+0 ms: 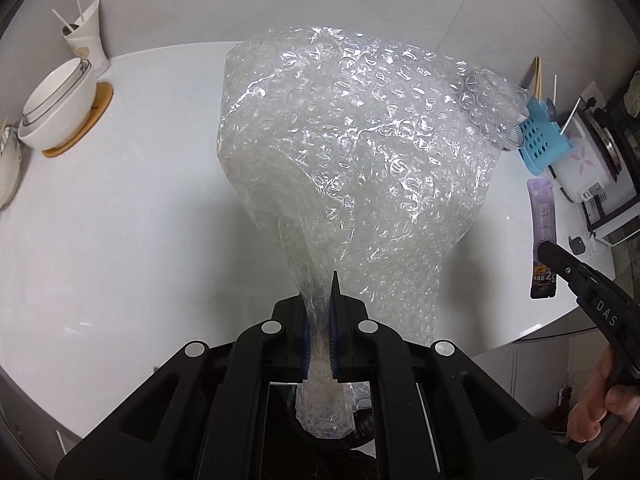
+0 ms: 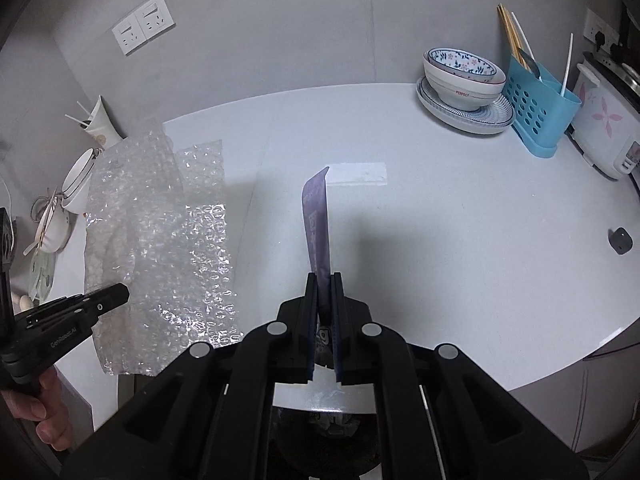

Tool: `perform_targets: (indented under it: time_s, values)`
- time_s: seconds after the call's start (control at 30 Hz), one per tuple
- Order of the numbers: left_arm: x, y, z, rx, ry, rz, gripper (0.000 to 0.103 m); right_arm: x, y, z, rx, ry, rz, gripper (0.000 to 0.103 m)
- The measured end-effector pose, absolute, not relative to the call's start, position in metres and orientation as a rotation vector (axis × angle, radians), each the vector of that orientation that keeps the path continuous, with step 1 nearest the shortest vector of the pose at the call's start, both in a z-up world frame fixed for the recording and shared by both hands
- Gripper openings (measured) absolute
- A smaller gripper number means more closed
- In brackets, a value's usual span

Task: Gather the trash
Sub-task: 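Lift the bubble wrap and purple snack stick off the counter, then carry the bubble wrap and purple stick down over the trash bin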

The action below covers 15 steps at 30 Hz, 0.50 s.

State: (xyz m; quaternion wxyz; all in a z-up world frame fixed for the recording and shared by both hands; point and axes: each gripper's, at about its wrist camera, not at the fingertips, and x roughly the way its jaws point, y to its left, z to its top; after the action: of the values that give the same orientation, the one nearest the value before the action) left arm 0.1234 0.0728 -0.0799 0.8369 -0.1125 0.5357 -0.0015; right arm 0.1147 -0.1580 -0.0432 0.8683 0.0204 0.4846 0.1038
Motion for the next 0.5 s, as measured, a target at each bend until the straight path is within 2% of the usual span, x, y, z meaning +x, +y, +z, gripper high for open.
perform_targets:
  time_s: [0.5]
  values:
    - [0.042, 0.033, -0.083, -0.23, 1.128, -0.034, 0.006, 0.037, -0.192, -0.052, 0.015, 1.003, 0.274, 0.005]
